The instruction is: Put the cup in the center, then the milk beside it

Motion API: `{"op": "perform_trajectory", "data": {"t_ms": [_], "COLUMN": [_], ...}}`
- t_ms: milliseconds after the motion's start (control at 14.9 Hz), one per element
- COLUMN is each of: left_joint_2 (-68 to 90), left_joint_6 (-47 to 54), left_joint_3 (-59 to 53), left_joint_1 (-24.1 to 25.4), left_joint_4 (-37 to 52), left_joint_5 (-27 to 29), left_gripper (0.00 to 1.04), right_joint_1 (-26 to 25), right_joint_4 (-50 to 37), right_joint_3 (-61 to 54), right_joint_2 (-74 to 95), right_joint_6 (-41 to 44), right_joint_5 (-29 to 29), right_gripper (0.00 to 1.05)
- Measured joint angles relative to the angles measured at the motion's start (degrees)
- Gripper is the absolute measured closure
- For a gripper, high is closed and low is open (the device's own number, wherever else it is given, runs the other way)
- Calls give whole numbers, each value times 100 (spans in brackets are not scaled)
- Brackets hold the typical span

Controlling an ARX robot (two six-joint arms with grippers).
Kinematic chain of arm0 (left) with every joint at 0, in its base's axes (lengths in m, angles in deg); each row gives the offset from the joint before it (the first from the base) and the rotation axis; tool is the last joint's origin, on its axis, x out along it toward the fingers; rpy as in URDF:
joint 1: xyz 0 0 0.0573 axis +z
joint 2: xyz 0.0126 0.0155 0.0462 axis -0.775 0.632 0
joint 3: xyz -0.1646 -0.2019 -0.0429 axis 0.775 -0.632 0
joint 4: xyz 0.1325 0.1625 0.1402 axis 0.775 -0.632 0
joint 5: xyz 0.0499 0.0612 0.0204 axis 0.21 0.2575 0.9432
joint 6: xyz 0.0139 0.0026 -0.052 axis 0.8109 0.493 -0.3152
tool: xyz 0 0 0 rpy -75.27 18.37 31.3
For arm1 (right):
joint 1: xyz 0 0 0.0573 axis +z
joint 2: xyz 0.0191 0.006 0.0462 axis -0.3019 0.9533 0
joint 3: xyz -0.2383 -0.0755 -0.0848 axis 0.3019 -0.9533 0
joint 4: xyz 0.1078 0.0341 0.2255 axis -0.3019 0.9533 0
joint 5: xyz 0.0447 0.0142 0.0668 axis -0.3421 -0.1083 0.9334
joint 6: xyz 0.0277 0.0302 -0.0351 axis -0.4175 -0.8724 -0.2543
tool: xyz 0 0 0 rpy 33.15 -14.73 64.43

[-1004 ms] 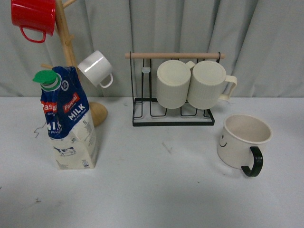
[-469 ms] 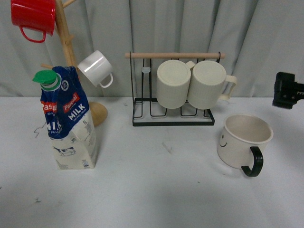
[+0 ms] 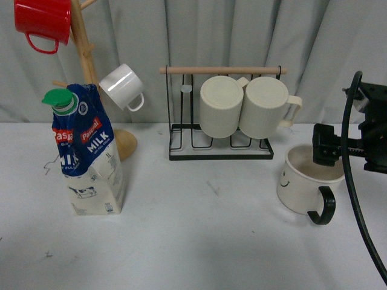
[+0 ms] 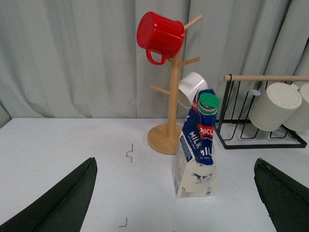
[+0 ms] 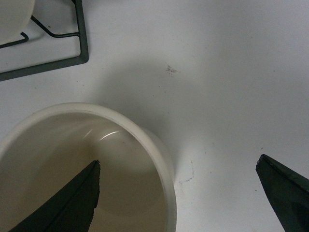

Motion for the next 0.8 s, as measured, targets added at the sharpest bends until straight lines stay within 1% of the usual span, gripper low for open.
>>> {"op": "perform_trajectory", "data": {"t_ms": [134, 201, 335, 669, 736, 803], "left_joint_2": [0, 0, 0, 0, 0, 0], "left_joint_6": [0, 0, 0, 0, 0, 0], "left_joint_3": [0, 0, 0, 0, 0, 0], "left_joint_1": [0, 0, 0, 0, 0, 0], "left_joint_4": [0, 0, -2, -2, 0, 0], "left_joint_5": [0, 0, 0, 0, 0, 0], "left_gripper": [7, 7, 7, 7, 7, 7], "right_joint_1": [9, 28, 35, 149, 457, 715], "right_joint_4": [-98, -120, -153, -96, 85, 153], "right_joint_3": [-76, -107, -129, -136, -136, -114], "right_joint_2": [74, 77, 77, -33, -483, -667], "right_joint_6": [0, -7, -7, -9, -39, -63], "right_joint_5": [-7, -28, -46, -42, 94, 103], "right_gripper": [6, 10, 34, 89, 101, 101]}}
